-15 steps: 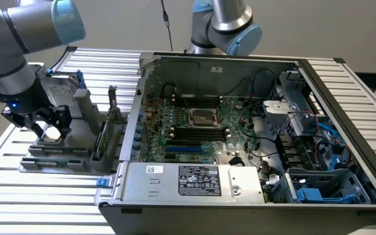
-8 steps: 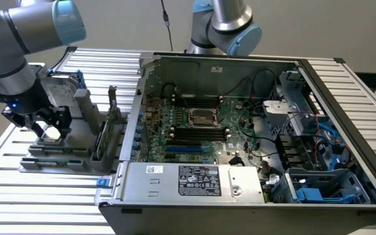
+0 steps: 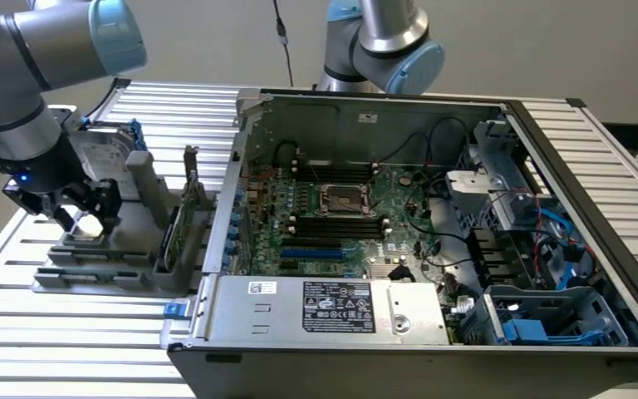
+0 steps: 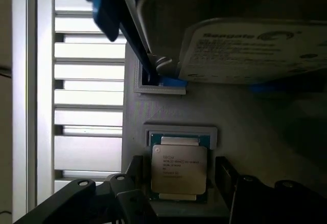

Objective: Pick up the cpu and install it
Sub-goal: 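Pick up the cpu and move it towards the insertion slot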

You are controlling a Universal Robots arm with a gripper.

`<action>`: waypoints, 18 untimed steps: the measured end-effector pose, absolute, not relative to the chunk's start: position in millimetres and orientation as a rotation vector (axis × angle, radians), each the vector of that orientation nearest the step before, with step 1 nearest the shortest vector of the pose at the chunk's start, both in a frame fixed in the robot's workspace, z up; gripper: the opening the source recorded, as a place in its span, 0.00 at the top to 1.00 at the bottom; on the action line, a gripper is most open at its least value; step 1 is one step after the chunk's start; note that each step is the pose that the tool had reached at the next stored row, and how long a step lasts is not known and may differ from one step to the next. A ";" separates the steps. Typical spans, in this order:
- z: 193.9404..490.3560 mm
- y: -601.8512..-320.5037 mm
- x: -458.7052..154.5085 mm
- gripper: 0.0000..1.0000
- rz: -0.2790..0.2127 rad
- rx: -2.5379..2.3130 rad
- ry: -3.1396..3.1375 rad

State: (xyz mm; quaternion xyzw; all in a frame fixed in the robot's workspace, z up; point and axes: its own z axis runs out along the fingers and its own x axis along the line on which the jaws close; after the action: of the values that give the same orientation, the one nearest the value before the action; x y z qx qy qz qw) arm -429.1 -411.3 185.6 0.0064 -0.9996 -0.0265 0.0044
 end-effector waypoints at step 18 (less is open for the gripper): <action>185.9 -411.5 -426.3 0.35 -0.084 0.014 -3.126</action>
State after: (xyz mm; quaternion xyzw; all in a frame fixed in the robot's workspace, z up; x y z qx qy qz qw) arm -426.3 -411.5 185.9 0.0046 -0.9996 -0.0267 0.0073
